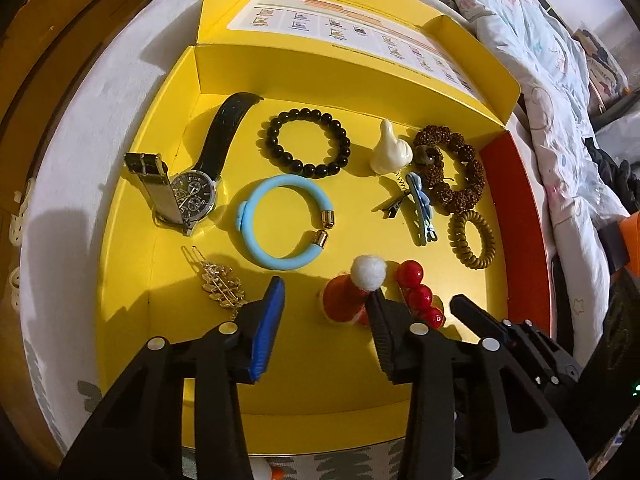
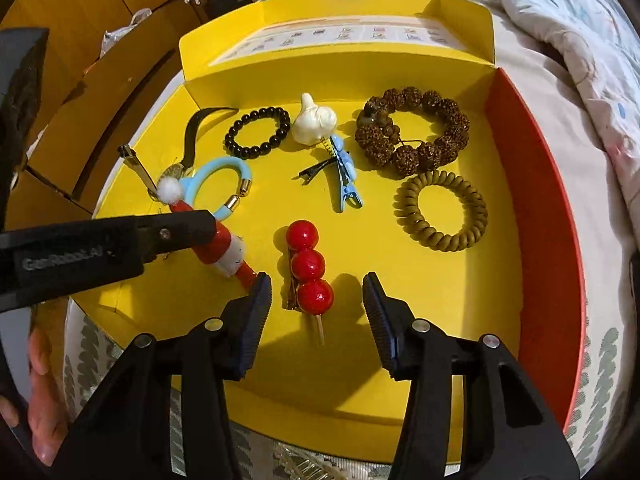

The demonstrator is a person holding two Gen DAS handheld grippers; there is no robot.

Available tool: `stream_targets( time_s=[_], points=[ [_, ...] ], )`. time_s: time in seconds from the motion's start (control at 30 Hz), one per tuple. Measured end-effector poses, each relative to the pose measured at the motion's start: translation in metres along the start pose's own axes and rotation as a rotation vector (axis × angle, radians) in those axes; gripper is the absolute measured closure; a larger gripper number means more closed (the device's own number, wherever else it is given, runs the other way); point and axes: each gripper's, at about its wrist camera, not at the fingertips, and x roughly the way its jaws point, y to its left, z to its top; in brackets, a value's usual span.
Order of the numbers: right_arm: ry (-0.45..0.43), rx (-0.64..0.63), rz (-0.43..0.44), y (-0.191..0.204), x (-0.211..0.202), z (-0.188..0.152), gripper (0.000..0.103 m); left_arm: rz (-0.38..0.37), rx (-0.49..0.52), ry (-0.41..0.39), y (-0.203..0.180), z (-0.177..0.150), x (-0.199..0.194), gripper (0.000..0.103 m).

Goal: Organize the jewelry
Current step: 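Move left tool to red Santa figure while right tool approaches red-bead hairpin, then close left tool on red Santa figure while right tool closes on red-bead hairpin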

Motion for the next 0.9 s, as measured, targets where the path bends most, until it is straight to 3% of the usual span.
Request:
stream_targets(
  time_s=[0.43, 0.9],
  points=[
    [0.006, -0.012, -0.020, 0.0027, 0.0062, 0.0030, 0.073, -0.020, 0.008, 0.010, -0.0026, 0.0026, 0.0052, 0.090],
    [0.004, -0.002, -0.012, 0.0027, 0.0029, 0.0031, 0.083, -0.037, 0.002, -0.014, -0.0006, 0.0018, -0.0037, 0.094]
  ],
)
